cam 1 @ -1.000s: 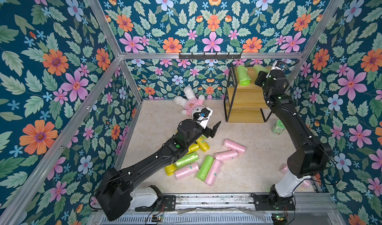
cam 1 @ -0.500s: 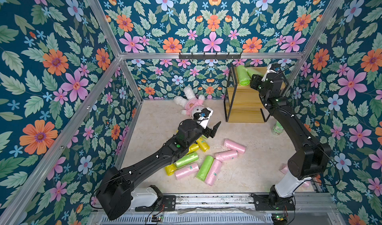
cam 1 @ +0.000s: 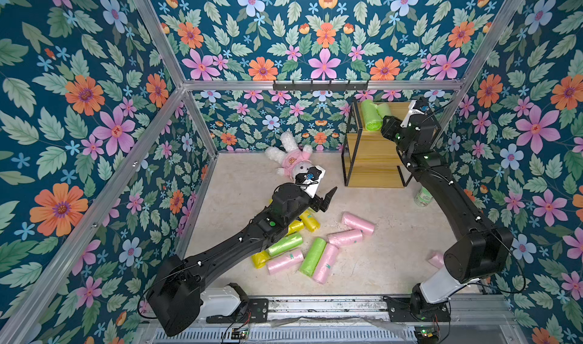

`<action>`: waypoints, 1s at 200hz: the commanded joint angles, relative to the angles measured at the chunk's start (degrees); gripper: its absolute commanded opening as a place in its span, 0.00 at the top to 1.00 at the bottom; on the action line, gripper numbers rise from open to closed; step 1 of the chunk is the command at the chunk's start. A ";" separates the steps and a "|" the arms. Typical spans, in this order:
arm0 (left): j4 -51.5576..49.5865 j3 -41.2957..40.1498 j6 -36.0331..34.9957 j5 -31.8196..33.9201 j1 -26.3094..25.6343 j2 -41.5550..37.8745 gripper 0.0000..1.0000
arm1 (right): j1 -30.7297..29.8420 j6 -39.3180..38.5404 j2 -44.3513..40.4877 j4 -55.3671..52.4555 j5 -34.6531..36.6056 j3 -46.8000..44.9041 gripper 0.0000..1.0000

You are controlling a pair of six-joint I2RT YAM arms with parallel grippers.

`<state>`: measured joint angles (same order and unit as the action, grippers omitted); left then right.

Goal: Sort the rolls of trash bags by color and place them on the shelf
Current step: Place the roll of trash bags on the shelf.

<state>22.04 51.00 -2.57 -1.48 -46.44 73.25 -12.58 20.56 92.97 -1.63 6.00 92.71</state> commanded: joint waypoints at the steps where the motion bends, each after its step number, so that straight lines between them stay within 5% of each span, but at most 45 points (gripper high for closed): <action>1: 0.81 -0.18 0.28 0.33 0.03 0.17 0.07 | 0.01 -0.07 -0.93 0.62 0.06 -0.20 0.41; 143: -8.34 2.92 9.55 2.26 2.83 2.56 0.02 | 0.02 -10.63 -11.34 -11.31 3.64 -1.84 0.10; 200: -12.60 2.56 16.81 -0.70 6.40 4.41 0.03 | -0.34 -12.66 -22.60 -18.78 5.43 -16.32 0.02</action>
<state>11.66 53.58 10.33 -0.82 -40.49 77.23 -12.86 9.28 72.60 -15.22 9.72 80.27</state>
